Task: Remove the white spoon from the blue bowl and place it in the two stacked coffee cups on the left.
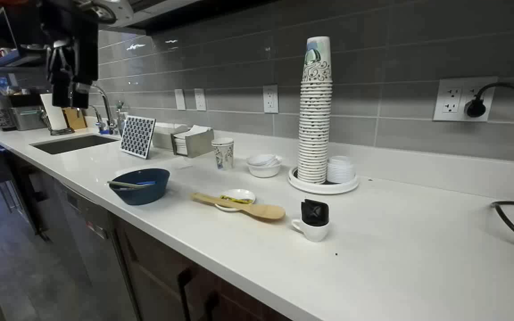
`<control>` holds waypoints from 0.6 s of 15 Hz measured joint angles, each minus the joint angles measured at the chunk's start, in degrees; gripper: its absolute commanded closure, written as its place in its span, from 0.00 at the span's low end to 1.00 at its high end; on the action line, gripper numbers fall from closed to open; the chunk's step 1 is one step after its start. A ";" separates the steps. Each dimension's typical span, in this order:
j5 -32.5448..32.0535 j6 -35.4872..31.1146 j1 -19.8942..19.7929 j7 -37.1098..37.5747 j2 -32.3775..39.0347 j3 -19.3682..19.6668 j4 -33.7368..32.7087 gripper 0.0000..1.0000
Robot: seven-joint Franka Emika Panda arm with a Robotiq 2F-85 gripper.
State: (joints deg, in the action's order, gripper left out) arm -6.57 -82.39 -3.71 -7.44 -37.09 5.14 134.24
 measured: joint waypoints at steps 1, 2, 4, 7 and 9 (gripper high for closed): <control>0.00 0.00 0.00 0.00 0.00 0.00 0.00 0.00; 0.00 0.00 0.03 0.01 0.00 0.00 0.00 0.00; 2.07 0.00 0.40 1.86 0.04 -0.48 -0.02 0.00; 9.13 0.00 1.26 10.32 0.31 -4.07 -0.58 0.00; 13.84 -0.07 2.21 16.75 1.24 -7.61 -1.73 0.00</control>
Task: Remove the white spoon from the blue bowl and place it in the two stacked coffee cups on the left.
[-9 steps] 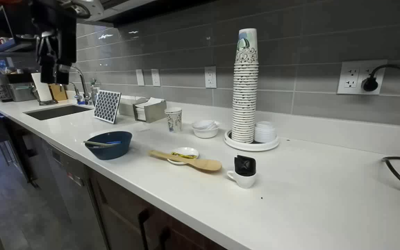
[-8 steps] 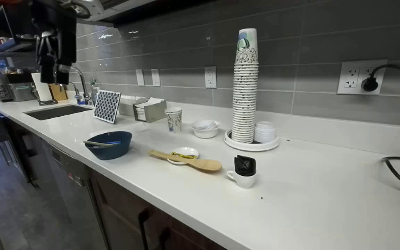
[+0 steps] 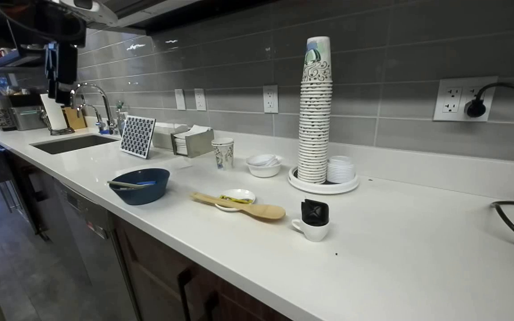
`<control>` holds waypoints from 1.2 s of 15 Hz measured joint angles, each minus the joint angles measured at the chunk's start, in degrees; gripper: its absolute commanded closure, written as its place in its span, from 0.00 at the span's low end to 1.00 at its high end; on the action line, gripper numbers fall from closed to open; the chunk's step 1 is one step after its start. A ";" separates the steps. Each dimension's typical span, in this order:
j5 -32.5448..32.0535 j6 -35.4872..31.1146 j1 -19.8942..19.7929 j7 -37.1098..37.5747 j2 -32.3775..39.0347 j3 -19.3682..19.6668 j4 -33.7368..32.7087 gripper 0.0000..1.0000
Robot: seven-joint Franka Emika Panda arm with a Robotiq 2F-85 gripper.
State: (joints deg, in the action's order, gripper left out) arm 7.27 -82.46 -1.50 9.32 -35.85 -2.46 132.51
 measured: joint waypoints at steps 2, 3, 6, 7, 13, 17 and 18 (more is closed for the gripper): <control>2.77 -0.80 1.16 3.98 1.66 -3.63 -1.35 0.00; 3.24 -1.15 1.86 4.72 2.62 -4.93 -1.99 0.00; 3.39 -1.39 2.41 5.21 4.55 -5.70 -2.98 0.00; 3.39 -1.39 2.38 5.21 4.76 -5.49 -3.09 0.00; 3.31 -2.42 2.37 5.87 4.84 -5.44 -3.01 0.00; 6.07 -14.31 2.43 12.45 6.21 -7.47 2.45 0.00; 7.16 -18.73 2.45 14.55 6.97 -8.16 4.31 0.00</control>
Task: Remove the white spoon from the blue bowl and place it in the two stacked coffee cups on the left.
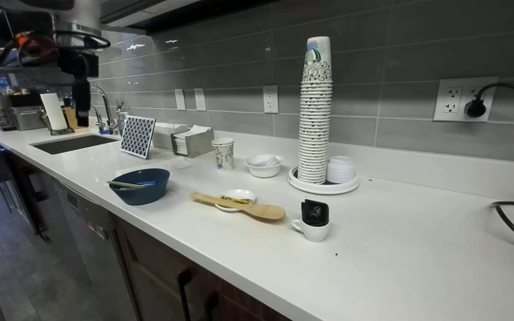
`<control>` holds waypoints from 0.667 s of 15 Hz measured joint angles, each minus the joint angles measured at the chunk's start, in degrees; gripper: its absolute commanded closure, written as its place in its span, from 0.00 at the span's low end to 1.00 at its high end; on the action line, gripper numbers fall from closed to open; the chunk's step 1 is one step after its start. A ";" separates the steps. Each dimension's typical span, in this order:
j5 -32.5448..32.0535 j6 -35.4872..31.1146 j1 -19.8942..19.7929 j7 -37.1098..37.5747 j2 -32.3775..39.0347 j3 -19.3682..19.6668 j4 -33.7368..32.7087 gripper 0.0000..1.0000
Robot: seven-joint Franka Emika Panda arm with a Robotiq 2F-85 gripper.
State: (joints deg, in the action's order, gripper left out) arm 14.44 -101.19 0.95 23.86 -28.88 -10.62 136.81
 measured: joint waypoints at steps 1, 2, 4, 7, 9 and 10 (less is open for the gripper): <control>1.14 -4.60 0.03 2.04 0.92 -0.73 1.83 0.00; 1.90 -9.29 0.08 3.93 1.96 -1.50 3.52 0.00; 2.53 -17.39 0.40 6.42 4.54 -2.85 6.32 0.00; 2.52 -24.76 0.96 8.92 10.11 -3.96 8.24 0.00; 2.52 -26.93 1.40 9.72 13.86 -3.92 8.39 0.01; 2.52 -27.73 1.70 9.95 15.47 -3.89 8.35 0.03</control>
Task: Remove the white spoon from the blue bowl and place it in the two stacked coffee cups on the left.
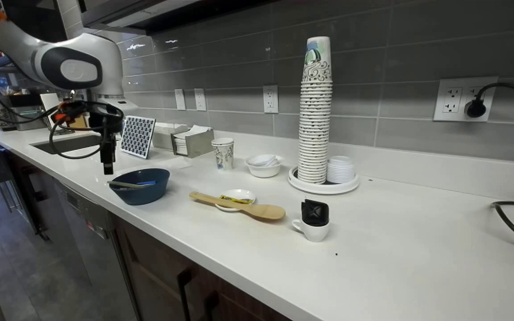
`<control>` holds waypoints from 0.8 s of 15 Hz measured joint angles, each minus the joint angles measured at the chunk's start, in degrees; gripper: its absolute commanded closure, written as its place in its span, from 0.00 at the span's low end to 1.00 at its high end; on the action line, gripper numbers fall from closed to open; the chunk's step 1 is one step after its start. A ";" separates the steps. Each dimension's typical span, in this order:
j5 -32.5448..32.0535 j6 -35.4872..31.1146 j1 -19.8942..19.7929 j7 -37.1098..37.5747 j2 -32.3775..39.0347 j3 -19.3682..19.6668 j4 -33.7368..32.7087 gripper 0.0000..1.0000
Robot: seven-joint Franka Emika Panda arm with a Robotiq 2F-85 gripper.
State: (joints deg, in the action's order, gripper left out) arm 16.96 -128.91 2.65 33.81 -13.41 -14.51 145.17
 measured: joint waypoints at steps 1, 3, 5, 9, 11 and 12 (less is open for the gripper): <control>0.00 -0.90 0.33 0.30 1.41 0.01 -0.04 0.09; 0.00 -2.53 0.98 1.01 3.64 0.20 -0.18 0.18; 0.00 -4.11 1.38 1.63 5.68 0.57 -0.48 0.25; 0.01 -5.60 1.58 2.22 8.70 1.50 -2.02 0.33; 0.03 -5.99 1.62 2.45 9.84 2.05 -2.94 0.37; 0.03 -6.12 1.63 2.58 10.34 2.30 -3.30 0.44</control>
State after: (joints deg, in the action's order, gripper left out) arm 16.99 -135.04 4.28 36.39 -3.07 -12.21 141.87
